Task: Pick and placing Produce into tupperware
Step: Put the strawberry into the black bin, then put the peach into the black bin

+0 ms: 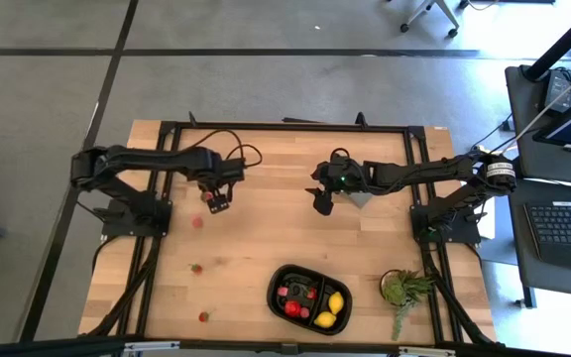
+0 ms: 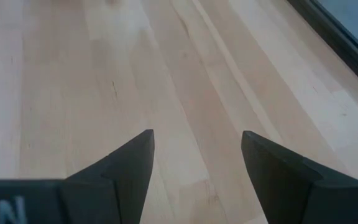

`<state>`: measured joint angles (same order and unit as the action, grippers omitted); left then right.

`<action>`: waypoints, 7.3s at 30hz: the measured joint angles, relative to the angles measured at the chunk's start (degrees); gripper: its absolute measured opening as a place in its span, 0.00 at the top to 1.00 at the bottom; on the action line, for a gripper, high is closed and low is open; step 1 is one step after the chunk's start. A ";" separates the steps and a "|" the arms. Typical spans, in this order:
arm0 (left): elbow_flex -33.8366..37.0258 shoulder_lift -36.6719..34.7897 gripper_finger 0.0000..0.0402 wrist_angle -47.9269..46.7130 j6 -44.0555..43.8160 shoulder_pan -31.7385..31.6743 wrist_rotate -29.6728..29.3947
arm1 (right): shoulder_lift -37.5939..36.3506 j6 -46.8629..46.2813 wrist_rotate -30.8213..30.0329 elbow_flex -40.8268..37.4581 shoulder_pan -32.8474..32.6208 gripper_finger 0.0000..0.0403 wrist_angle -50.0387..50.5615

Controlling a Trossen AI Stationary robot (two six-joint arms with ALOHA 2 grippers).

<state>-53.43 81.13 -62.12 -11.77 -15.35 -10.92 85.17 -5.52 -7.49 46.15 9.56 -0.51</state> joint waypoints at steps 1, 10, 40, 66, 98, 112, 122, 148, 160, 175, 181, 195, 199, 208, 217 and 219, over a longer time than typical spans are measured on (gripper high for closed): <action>0.00 0.86 0.15 -0.03 0.26 -0.39 0.02 | 0.00 0.00 0.00 0.00 0.00 0.40 0.00; 0.50 9.52 0.15 -1.68 0.42 -3.55 -0.07 | 0.02 0.00 0.00 0.00 0.02 0.40 0.00; 4.63 16.43 0.35 2.63 6.34 -6.04 3.59 | 0.02 0.13 0.00 0.00 0.02 0.40 0.04; 2.12 16.62 0.70 0.98 6.19 -0.76 9.30 | 0.02 0.02 0.00 0.00 0.00 0.40 0.06; -10.40 16.95 0.68 56.07 21.01 30.38 20.88 | 0.01 -1.15 0.04 0.00 0.00 0.40 0.21; -10.45 28.40 0.61 62.13 15.71 33.92 18.99 | 0.01 -1.75 0.04 0.00 0.00 0.40 1.20; -10.43 24.65 0.57 58.38 15.17 33.90 19.10 | 0.01 -1.73 0.04 0.00 0.00 0.40 1.26; -10.14 -3.12 0.55 -10.13 -22.12 26.89 -5.97 | 0.02 -1.49 0.04 0.00 0.00 0.40 1.24; 0.67 -3.03 0.57 -8.42 -23.23 26.11 -5.18 | 0.00 -1.60 0.04 0.00 0.00 0.40 1.22; 9.11 -2.98 0.55 -5.50 -20.88 19.86 1.84 | 0.01 -1.51 0.01 0.00 0.00 0.40 -0.12; 9.11 -2.98 0.48 -5.54 -21.07 18.12 1.86 | 0.02 -1.51 0.00 0.00 0.00 0.40 -0.50; 9.11 -2.98 0.26 -6.39 -25.84 17.50 2.07 | 0.02 -1.51 0.00 0.00 0.02 0.40 -0.53; 9.11 -2.98 0.26 -5.96 -25.38 16.93 3.17 | 0.01 -1.51 0.00 0.00 0.00 0.40 -0.51; 10.36 -3.01 0.26 -4.21 -25.62 16.69 6.67 | 0.02 -1.51 0.00 0.00 0.02 0.40 -0.53; 15.81 -2.99 0.29 2.04 -25.59 16.71 9.80 | 0.00 -1.51 -0.02 0.00 0.02 0.40 -0.53; 16.48 -3.01 0.30 3.85 -25.15 16.72 9.81 | 0.02 -1.51 0.00 0.00 0.02 0.40 -0.53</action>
<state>-36.95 78.13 -58.27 -36.92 1.37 -1.10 85.18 -7.03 -7.49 46.15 9.58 -1.04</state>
